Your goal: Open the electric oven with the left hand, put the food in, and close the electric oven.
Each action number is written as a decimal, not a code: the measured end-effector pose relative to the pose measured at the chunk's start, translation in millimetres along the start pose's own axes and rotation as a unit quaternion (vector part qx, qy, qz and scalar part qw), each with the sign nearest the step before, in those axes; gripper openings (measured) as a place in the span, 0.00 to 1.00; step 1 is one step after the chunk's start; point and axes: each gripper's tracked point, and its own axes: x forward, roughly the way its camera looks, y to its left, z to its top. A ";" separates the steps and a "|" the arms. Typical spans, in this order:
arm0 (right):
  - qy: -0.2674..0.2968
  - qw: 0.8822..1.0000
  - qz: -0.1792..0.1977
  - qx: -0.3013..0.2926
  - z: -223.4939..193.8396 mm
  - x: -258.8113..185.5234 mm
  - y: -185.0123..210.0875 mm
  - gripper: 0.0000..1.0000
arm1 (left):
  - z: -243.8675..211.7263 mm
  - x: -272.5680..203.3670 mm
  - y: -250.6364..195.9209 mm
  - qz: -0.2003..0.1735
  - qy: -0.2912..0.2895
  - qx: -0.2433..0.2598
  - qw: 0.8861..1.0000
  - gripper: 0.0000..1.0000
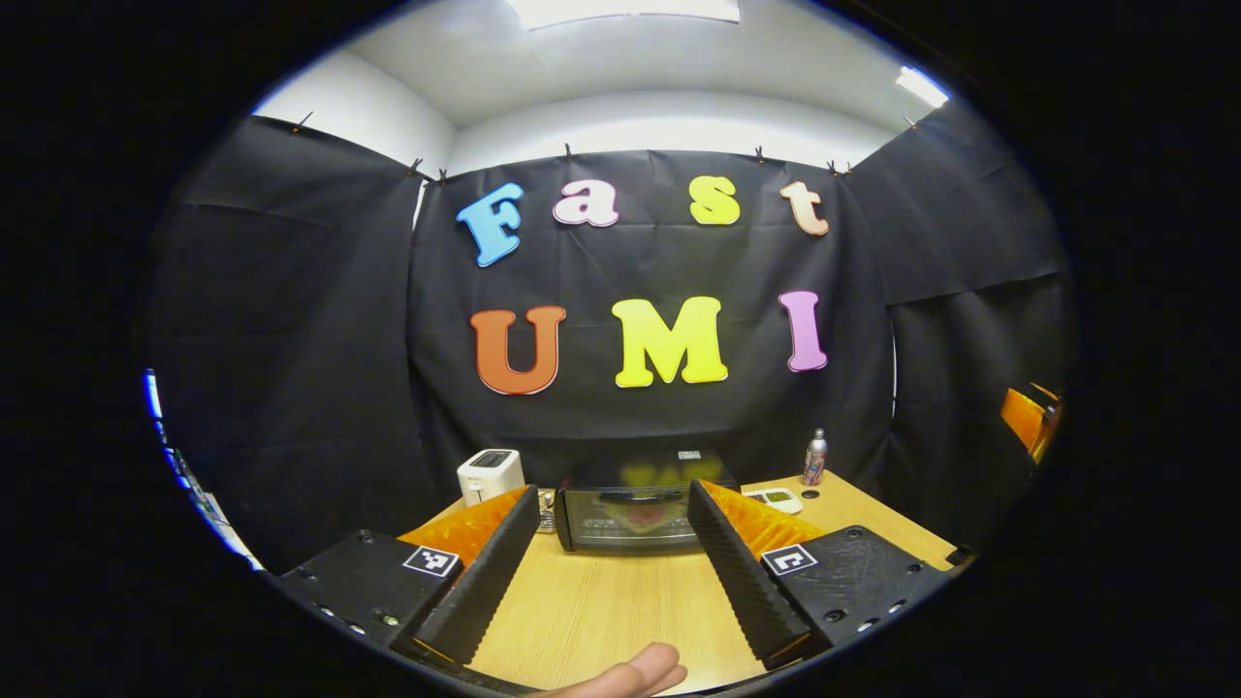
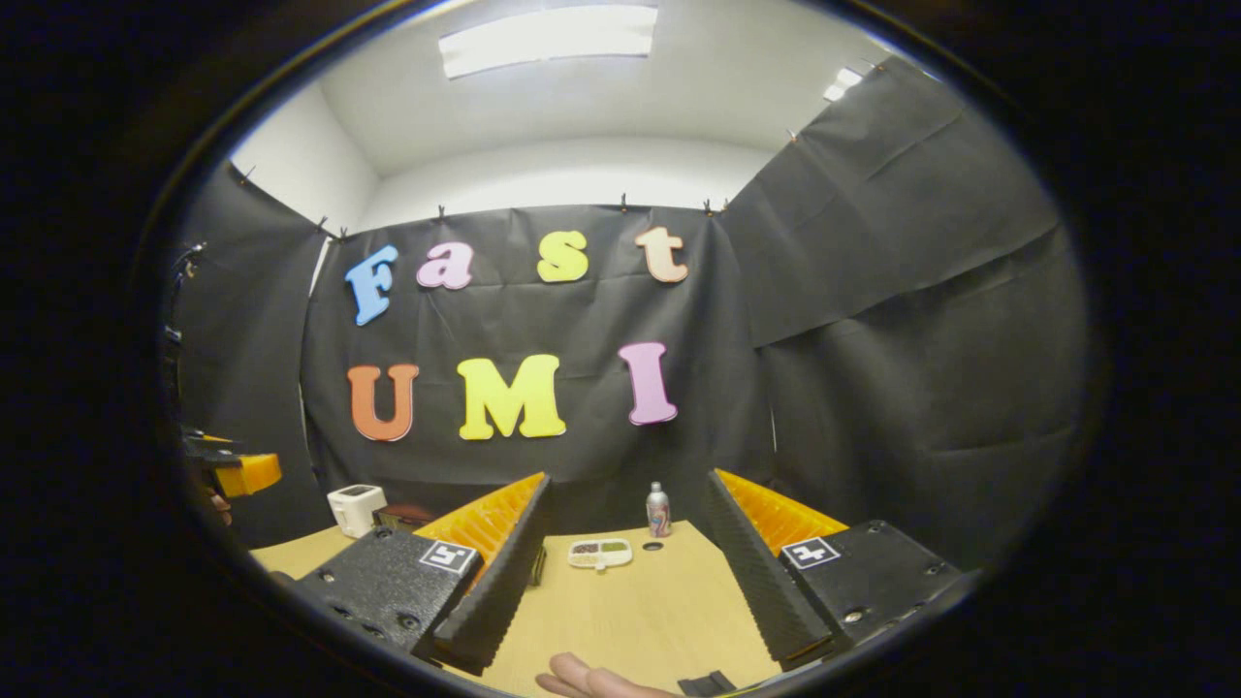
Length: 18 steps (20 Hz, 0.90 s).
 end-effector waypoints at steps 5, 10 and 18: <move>0.003 1.000 0.007 -0.019 -7.2 -1.0 7.9 0.94 | -16.7 -35.2 10.2 -0.001 -0.018 -0.033 0.999 0.97; 0.010 0.999 0.033 -0.012 -14.2 -2.6 23.4 0.94 | -23.3 -27.8 26.5 0.010 -0.015 -0.022 1.000 0.97; 0.008 0.999 0.042 0.007 -20.7 -1.6 32.7 0.94 | -41.6 -19.5 23.5 -0.005 0.001 -0.011 1.000 0.97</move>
